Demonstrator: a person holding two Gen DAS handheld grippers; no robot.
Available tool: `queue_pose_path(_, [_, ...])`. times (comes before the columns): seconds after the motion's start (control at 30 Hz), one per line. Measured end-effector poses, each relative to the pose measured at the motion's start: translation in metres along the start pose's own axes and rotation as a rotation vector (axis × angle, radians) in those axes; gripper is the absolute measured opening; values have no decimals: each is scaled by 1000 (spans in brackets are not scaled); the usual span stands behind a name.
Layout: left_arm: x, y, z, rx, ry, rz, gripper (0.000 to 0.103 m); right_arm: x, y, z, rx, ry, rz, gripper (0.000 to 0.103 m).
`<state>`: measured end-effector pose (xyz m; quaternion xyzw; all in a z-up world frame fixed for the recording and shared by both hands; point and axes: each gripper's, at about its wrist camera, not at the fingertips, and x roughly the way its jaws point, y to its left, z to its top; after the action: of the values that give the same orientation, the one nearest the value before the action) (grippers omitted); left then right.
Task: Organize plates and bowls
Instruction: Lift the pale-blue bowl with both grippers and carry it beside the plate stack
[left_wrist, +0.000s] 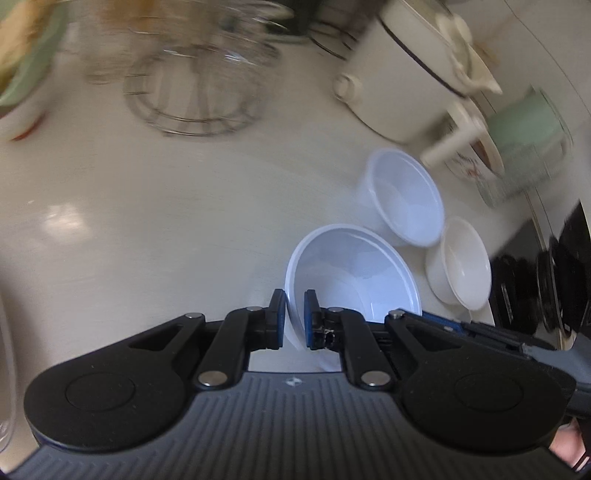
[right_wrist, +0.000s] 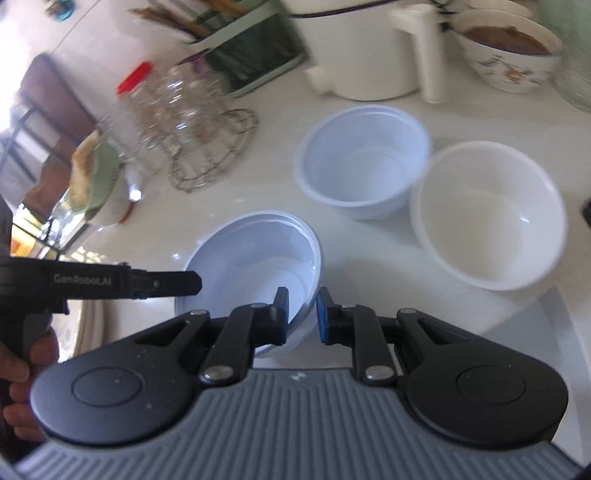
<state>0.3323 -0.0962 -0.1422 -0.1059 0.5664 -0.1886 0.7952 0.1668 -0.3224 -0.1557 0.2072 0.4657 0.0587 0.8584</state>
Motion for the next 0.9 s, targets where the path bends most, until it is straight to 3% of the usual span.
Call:
queue_pose_path(0.23, [-36, 45, -9, -95, -77, 74, 12, 20, 48, 5, -124, 58, 82, 19])
queue_pose_path(0.5, [-58, 89, -19, -177, -96, 123, 12, 41, 101, 1, -250, 87, 123, 19])
queue_pose_path(0.67, [-53, 99, -20, -129, -70, 173, 12, 53, 126, -8, -334, 86, 93, 19])
queue_pose_path(0.9, [-52, 114, -23, -112, -36, 174, 13, 66, 138, -15, -338, 109, 75, 19])
